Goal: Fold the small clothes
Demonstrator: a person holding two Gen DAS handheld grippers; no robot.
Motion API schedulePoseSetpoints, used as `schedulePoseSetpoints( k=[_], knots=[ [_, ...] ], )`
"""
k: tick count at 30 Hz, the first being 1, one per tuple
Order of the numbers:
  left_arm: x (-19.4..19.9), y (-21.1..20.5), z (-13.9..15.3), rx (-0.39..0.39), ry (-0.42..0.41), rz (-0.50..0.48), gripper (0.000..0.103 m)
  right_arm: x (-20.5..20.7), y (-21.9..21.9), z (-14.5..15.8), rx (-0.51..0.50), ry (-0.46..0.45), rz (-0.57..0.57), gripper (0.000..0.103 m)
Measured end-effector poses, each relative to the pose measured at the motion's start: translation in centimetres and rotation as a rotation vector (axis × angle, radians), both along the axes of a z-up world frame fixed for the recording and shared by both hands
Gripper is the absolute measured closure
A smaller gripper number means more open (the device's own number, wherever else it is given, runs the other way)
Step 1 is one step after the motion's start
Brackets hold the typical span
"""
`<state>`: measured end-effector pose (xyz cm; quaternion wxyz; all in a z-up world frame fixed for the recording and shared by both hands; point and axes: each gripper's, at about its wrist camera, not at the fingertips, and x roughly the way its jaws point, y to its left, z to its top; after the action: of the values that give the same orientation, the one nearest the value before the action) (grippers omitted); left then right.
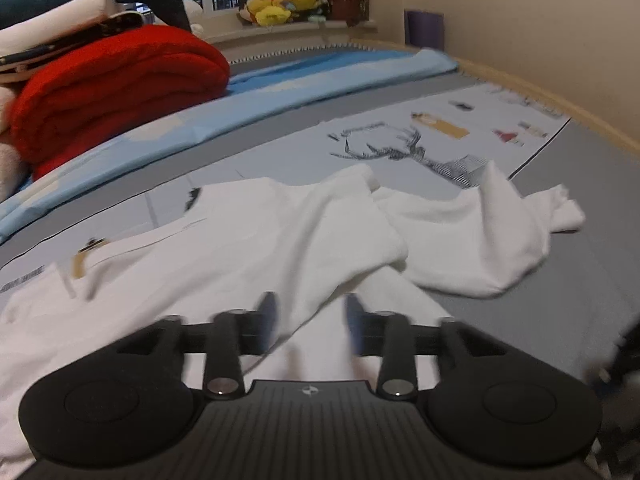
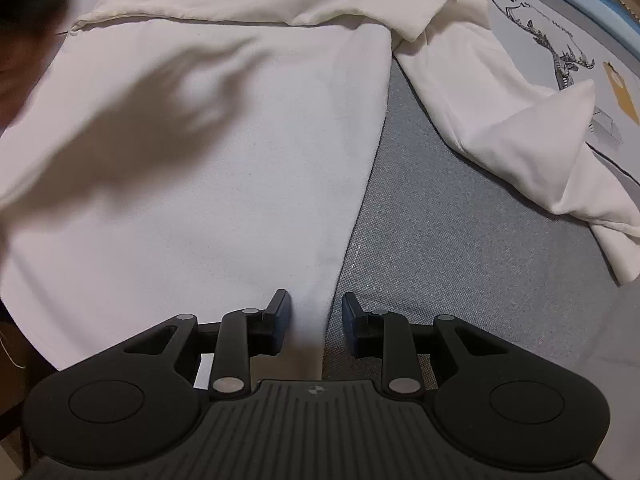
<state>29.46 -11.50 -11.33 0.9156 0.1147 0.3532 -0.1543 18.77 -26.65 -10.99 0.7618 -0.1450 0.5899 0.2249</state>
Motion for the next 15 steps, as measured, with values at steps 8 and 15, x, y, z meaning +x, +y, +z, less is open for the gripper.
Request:
schedulePoseSetpoints(
  k=[8,15],
  knots=[
    [4.4,-2.0,-2.9,0.085,0.057,0.012,0.102,0.0,-0.1,-0.1,0.007,0.008,0.031,0.074],
    [1.2,14.0,4.5,0.011,-0.074,0.160,0.102,2.1,-0.8,0.1,0.058,0.013,0.023,0.074]
  ],
)
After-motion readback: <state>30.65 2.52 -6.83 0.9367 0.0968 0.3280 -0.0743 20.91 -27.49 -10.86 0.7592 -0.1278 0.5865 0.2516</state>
